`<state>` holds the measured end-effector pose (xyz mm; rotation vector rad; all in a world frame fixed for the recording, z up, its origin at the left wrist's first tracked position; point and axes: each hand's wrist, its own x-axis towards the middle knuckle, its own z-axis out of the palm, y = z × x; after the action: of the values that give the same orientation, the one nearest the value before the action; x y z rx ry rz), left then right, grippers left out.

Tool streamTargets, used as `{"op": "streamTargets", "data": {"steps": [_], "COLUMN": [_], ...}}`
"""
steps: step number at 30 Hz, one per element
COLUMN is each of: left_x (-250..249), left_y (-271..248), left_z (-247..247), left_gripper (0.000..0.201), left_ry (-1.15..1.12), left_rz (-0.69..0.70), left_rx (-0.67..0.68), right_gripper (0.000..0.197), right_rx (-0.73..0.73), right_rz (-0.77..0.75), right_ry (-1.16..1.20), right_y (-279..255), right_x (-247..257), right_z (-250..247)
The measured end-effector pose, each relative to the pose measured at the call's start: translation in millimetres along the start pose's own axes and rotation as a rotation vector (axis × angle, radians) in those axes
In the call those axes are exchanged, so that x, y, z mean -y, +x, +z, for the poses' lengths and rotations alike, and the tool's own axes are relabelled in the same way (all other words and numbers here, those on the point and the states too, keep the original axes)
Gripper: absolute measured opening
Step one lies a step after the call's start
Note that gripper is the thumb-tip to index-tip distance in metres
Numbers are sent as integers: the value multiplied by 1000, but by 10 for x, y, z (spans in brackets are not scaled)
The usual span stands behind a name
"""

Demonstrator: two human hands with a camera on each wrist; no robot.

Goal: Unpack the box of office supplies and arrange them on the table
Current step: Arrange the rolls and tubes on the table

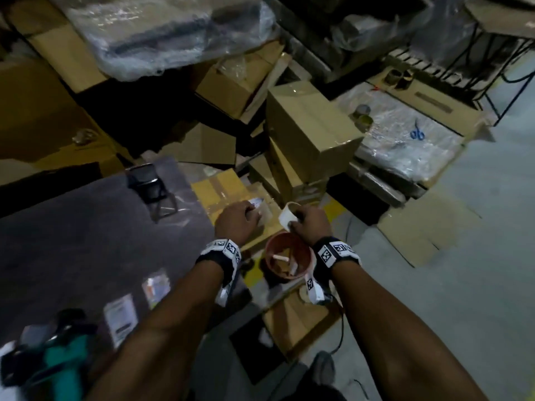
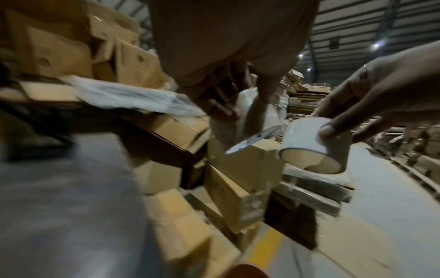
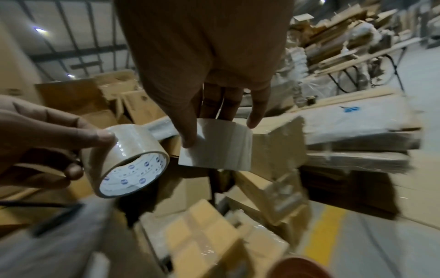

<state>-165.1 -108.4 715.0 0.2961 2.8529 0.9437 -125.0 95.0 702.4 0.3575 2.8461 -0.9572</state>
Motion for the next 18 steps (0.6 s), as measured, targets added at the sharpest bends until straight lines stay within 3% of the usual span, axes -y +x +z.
{"op": "streamTargets", "data": {"steps": [4, 10, 14, 18], "left_x": [-554, -725, -532, 48], "left_y": [109, 403, 729, 988], "left_z": [915, 1853, 2437, 3448], "left_gripper": [21, 29, 38, 47], "left_ry": [-32, -10, -11, 32], "left_rz": [-134, -193, -245, -201], "left_rx": [62, 191, 214, 162], "right_gripper": [44, 46, 50, 43], "right_rx": [52, 74, 135, 154], "right_rz": [77, 144, 177, 187], "right_ry": [-14, 10, 52, 54], "right_y": [75, 265, 615, 1080], "right_x": [-944, -1650, -2063, -2670], "right_z": [-238, 13, 442, 1252]}}
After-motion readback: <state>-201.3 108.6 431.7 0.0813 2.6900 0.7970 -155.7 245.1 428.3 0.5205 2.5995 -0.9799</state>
